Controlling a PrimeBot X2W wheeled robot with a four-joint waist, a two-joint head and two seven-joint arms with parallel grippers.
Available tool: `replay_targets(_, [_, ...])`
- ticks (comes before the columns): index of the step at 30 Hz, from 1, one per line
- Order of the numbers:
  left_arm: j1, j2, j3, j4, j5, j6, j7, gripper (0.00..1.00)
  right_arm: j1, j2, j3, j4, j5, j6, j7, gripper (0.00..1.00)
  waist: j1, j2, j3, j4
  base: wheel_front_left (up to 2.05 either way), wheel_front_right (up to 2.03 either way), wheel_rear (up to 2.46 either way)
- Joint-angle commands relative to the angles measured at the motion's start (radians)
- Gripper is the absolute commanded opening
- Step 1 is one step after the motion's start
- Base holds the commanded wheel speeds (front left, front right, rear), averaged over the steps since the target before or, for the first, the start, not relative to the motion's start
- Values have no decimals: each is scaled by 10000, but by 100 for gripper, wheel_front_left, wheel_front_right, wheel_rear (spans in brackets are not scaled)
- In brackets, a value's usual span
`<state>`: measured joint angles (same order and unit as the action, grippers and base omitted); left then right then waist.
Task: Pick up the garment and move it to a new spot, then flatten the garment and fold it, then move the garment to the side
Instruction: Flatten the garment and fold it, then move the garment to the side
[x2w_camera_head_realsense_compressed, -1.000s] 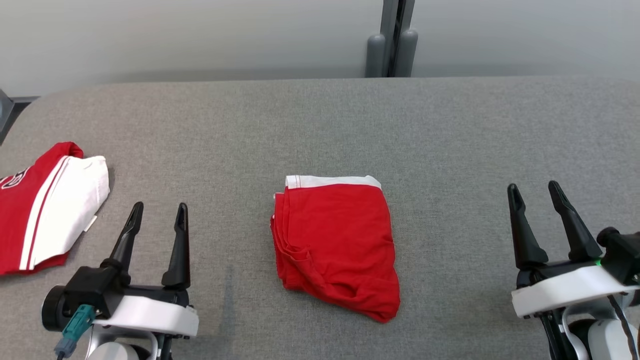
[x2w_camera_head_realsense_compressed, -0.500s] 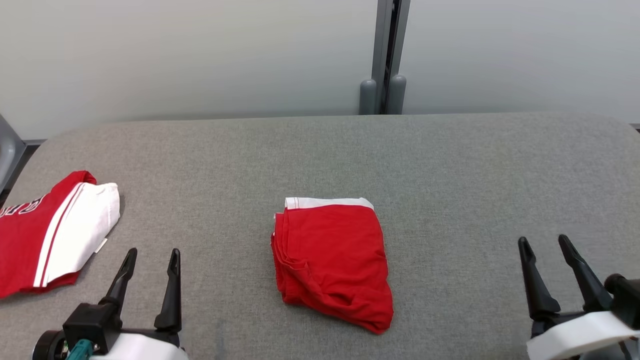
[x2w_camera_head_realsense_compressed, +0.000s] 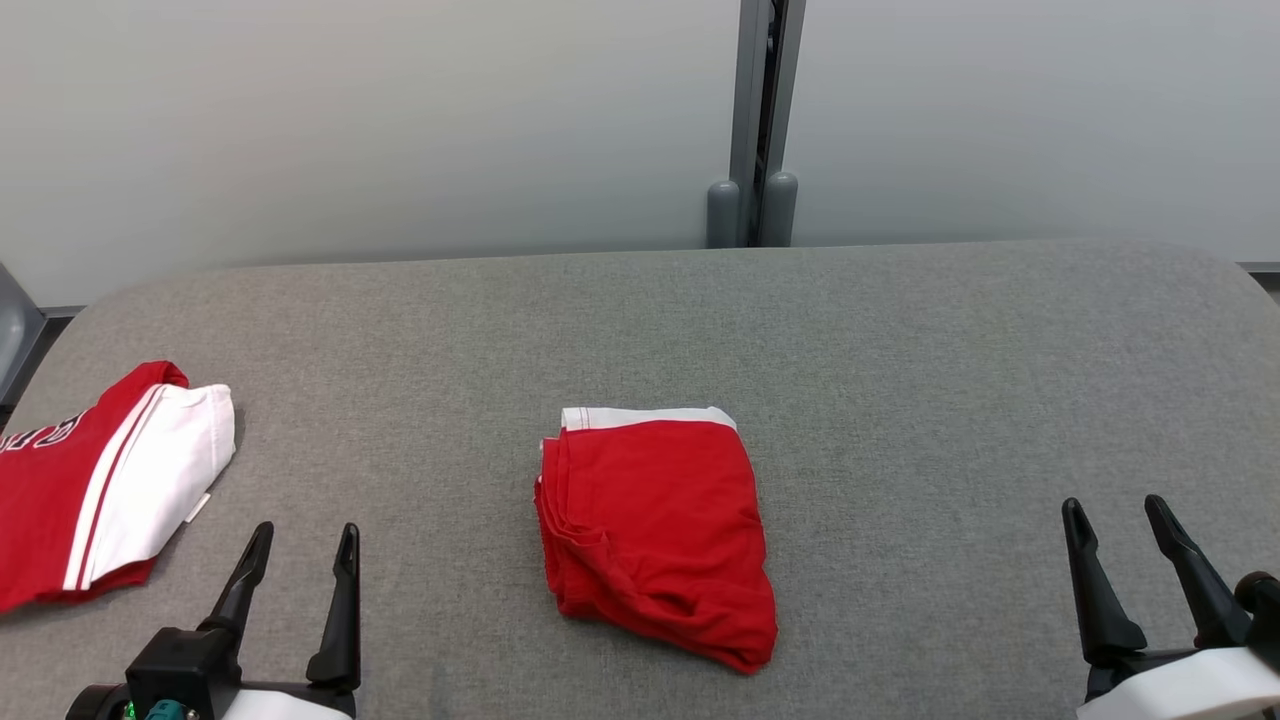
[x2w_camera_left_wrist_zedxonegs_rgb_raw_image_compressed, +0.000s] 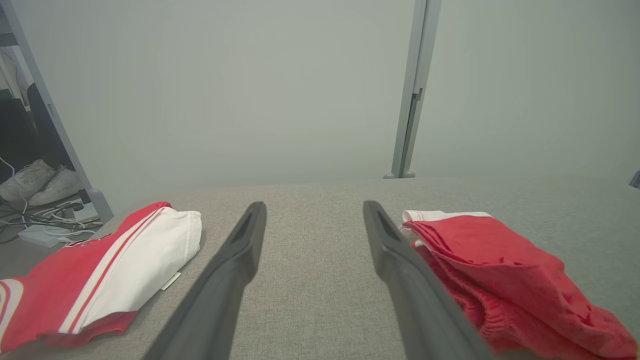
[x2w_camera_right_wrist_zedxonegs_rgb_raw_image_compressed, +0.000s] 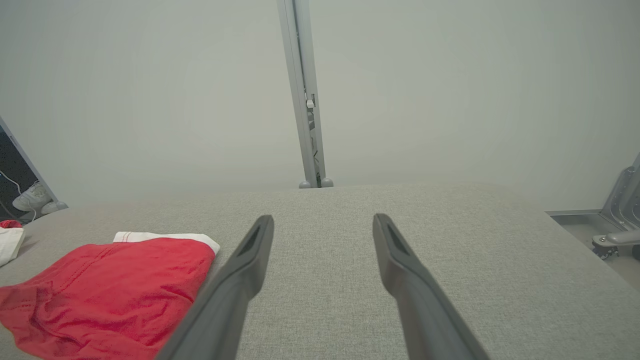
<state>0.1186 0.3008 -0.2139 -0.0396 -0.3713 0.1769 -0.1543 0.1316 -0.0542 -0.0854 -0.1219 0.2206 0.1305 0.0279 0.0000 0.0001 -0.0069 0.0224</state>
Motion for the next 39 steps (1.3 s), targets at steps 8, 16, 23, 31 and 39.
replay_targets(8, [74,150,-13,-48,-70,56,55,100,53,5,26,-3,59,7,-43,100,0,-1,-69,-58,0,0,0])
replay_targets(16, [97,213,-87,-126,99,243,171,100,8,12,44,88,68,7,-53,100,0,-1,-123,-82,0,0,0])
replay_targets(23, [48,239,-96,-139,19,234,185,100,-82,15,103,214,140,7,-97,100,0,-1,-92,-98,0,0,0])
replay_targets(31, [-251,199,-144,-150,-75,186,111,100,-340,2,-2,438,177,7,-156,100,0,-1,47,113,0,0,0])
replay_targets(39, [-948,74,-180,-115,-136,34,-146,100,-1401,-198,758,1618,468,7,-211,100,0,-1,787,874,0,0,0])
